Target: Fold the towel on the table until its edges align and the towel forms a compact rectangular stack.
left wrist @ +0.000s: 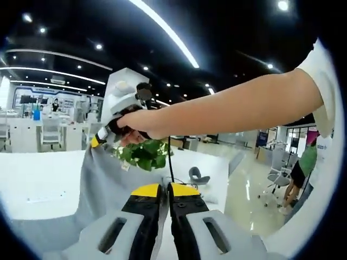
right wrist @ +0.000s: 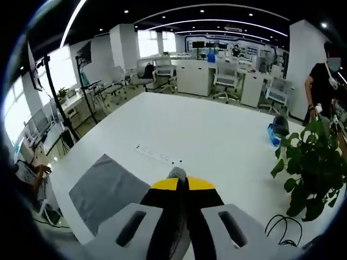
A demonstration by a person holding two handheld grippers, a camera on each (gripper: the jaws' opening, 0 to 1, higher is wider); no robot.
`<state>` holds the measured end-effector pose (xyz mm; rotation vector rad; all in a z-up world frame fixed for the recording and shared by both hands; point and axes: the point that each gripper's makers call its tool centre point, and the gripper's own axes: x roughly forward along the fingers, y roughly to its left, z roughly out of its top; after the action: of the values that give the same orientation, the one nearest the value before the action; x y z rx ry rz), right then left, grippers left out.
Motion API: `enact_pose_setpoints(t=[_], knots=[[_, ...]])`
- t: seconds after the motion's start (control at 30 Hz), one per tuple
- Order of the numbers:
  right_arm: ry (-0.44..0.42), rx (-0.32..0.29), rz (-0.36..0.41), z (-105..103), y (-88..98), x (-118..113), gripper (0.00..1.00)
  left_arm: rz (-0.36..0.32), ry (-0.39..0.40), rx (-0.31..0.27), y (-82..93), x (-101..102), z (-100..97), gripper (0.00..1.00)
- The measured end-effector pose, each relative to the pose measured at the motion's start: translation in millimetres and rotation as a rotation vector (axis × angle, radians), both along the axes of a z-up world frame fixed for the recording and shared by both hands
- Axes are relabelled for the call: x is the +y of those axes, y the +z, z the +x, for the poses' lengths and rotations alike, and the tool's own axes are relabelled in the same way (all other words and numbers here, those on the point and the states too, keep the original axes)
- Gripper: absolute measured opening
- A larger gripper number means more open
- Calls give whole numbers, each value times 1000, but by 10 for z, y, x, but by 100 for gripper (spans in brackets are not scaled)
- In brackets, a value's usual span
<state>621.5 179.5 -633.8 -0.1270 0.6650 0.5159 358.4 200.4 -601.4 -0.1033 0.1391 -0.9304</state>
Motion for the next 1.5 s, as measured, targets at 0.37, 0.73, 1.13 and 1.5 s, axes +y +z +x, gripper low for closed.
enact_pose_setpoints(t=[0.37, 0.73, 1.13, 1.5], knots=[[8, -13, 23, 62, 147, 574, 1, -39, 106, -16, 119, 701, 37, 6], [20, -4, 63, 29, 151, 1157, 1, -40, 202, -28, 125, 1364, 47, 6], [50, 7, 109, 8, 117, 1697, 1, -40, 288, -26, 65, 1885, 22, 6], [88, 22, 115, -31, 7, 2026, 1, -45, 357, -6, -44, 2217, -12, 6]])
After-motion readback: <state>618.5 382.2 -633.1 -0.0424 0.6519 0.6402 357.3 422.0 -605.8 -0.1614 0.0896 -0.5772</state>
